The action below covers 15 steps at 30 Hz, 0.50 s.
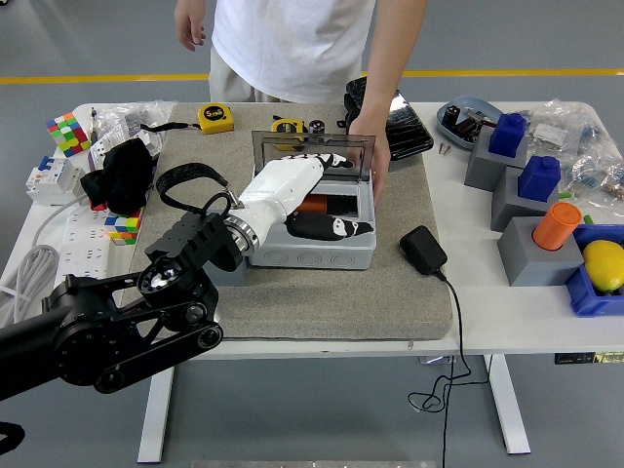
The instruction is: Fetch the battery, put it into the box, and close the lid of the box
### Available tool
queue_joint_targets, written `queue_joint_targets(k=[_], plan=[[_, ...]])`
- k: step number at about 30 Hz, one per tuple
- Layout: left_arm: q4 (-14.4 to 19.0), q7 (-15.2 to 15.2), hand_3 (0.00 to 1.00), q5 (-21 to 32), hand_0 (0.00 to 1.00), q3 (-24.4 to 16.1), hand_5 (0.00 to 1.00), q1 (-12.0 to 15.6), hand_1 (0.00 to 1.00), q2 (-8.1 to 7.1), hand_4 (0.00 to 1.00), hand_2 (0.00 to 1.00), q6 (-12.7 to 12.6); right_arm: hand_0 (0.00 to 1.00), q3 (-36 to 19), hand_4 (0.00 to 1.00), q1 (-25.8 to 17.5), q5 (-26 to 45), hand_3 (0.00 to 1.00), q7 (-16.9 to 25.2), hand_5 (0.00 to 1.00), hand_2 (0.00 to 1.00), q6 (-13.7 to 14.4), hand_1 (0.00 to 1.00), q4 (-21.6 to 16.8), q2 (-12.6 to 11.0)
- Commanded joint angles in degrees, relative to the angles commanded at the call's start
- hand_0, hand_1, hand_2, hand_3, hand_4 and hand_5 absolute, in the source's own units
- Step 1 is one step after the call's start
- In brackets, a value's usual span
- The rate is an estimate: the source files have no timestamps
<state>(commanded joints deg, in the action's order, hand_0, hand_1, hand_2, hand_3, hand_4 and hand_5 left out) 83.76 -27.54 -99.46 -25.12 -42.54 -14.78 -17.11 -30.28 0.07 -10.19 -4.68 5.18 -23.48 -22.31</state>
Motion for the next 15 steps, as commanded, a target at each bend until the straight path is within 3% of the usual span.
queue_joint_targets(k=[10,15], plan=[[1.4,1.5,0.826,-1.4,0.817,-4.0,0.650,-0.1,0.848,0.75,0.979,0.827,-1.5,0.633,0.0,0.994,-0.1,0.0,0.578,0.0,0.558,0.664,0.0,0.647,0.0,0.1],[-2.0,1.9,0.829,-2.3,0.830,-5.1,0.649,-2.4,0.859,2.79,0.977,0.833,-2.0,0.633,0.4,0.994,-0.1,0.2,0.578,0.0,0.558,0.664,-0.1,0.647,0.0,0.1]])
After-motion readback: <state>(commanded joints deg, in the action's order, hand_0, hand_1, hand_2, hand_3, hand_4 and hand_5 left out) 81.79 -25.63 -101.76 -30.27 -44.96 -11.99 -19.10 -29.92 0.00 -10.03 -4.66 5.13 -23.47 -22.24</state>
